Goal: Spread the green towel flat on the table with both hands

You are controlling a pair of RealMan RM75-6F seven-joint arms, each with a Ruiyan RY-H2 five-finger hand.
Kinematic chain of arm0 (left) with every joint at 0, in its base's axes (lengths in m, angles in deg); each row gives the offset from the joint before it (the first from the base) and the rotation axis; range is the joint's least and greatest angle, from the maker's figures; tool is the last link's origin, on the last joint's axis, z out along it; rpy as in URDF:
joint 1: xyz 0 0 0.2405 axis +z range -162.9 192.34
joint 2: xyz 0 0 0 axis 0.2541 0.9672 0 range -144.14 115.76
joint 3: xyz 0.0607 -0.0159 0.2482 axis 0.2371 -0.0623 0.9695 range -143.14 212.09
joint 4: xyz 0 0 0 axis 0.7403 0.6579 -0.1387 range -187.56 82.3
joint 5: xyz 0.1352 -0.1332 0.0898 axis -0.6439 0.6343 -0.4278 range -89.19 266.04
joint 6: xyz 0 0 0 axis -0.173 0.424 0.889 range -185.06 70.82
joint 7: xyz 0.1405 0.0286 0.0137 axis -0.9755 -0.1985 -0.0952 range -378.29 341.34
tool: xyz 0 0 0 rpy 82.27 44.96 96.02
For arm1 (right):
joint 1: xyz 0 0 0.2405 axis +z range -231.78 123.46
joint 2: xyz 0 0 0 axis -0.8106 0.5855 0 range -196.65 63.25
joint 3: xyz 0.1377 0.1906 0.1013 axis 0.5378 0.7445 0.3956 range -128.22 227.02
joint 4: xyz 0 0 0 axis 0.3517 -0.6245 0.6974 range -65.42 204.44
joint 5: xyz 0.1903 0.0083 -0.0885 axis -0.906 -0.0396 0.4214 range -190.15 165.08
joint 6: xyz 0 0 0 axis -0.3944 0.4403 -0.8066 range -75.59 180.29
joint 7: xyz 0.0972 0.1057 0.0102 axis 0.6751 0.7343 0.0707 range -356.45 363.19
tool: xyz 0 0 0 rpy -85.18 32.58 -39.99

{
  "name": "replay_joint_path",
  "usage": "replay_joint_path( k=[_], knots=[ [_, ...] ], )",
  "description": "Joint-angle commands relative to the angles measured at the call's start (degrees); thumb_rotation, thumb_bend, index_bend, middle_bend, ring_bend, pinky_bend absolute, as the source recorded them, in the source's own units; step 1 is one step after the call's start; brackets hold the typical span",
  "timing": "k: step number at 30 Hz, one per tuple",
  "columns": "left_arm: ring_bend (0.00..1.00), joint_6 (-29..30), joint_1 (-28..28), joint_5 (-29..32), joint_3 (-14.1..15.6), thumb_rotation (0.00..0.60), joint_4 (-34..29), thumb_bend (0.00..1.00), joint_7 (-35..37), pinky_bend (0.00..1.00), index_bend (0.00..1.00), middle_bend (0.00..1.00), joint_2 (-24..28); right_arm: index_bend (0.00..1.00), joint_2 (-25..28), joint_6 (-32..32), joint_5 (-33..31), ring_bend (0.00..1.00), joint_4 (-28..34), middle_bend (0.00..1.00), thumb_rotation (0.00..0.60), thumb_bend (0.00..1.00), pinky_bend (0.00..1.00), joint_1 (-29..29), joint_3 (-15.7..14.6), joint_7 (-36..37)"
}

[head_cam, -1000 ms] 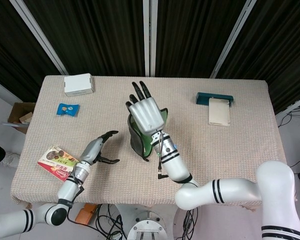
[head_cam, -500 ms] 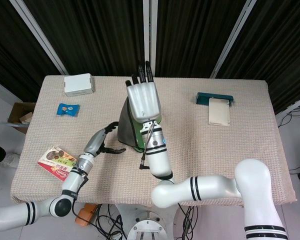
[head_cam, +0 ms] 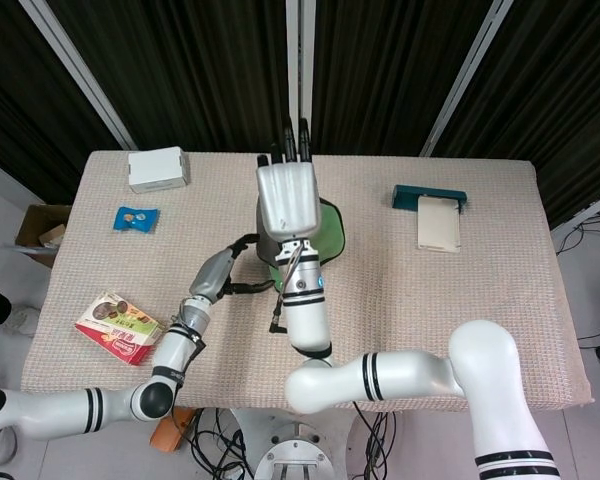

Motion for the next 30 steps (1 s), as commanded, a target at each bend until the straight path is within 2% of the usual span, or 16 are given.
replay_joint_path(
  k=[1, 4, 9, 13, 17, 19, 22, 25, 27, 30],
  knots=[
    [0.14, 0.9, -2.2, 3.1, -0.9, 0.347, 2.6, 0.00, -2.7, 0.18, 0.06, 0.12, -2.6, 0.85, -1.6, -0.6, -0.1, 0.03, -1.7, 0.33, 0.600, 0.58, 0.00, 1.1, 0.0, 0.3],
    [0.14, 1.5, -3.3, 4.9, -1.8, 0.359, 4.6, 0.00, -3.6, 0.18, 0.06, 0.12, -4.3, 0.85, -2.5, -0.9, 0.1, 0.03, -2.9, 0.33, 0.600, 0.58, 0.00, 1.8, 0.1, 0.4],
    [0.14, 3.1, -3.7, 4.7, -2.1, 0.412, 8.3, 0.00, -3.4, 0.18, 0.04, 0.11, -7.2, 0.85, -3.3, -1.6, 0.1, 0.03, -3.9, 0.32, 0.600, 0.58, 0.00, 2.2, 0.6, 1.1],
    [0.14, 2.9, -3.9, 5.7, -2.7, 0.425, 11.0, 0.00, -3.2, 0.18, 0.04, 0.11, -9.0, 0.85, -3.5, -2.0, 0.2, 0.03, -4.1, 0.32, 0.600, 0.58, 0.00, 2.1, 0.7, 1.7],
    [0.14, 3.8, -3.7, 5.4, -3.6, 0.470, 14.0, 0.02, -1.8, 0.18, 0.07, 0.13, -11.0, 0.85, -3.2, -2.1, 0.5, 0.03, -3.2, 0.32, 0.600, 0.58, 0.00, 1.5, 0.5, 1.9],
    [0.14, 4.1, -3.3, 4.8, -3.8, 0.485, 15.3, 0.06, -0.7, 0.19, 0.12, 0.14, -11.7, 0.85, -2.8, -2.1, 0.7, 0.03, -2.5, 0.32, 0.600, 0.58, 0.00, 1.0, 0.3, 2.1],
    [0.17, 4.7, -2.3, 2.8, -4.2, 0.505, 17.2, 0.17, 2.4, 0.21, 0.26, 0.20, -12.9, 0.85, -2.0, -2.4, 0.7, 0.03, -0.8, 0.32, 0.600, 0.58, 0.00, -0.1, 0.0, 2.7],
    [0.21, 5.0, -1.0, 0.3, -4.0, 0.559, 18.4, 0.26, 5.5, 0.23, 0.39, 0.27, -13.4, 0.85, -0.9, -2.5, 1.0, 0.03, 0.9, 0.32, 0.600, 0.58, 0.00, -1.4, -0.7, 3.0],
    [0.24, 4.8, -0.2, -1.7, -3.5, 0.592, 18.7, 0.33, 7.1, 0.23, 0.47, 0.33, -13.1, 0.85, 0.0, -2.5, 1.3, 0.03, 2.5, 0.32, 0.600, 0.58, 0.00, -2.5, -1.1, 3.7],
    [0.31, 5.3, 1.3, -5.0, -2.4, 0.600, 18.7, 0.44, 9.3, 0.24, 0.60, 0.46, -12.3, 0.85, 1.8, -2.8, 2.0, 0.03, 5.6, 0.32, 0.600, 0.58, 0.00, -4.8, -2.1, 5.5]
  ],
)
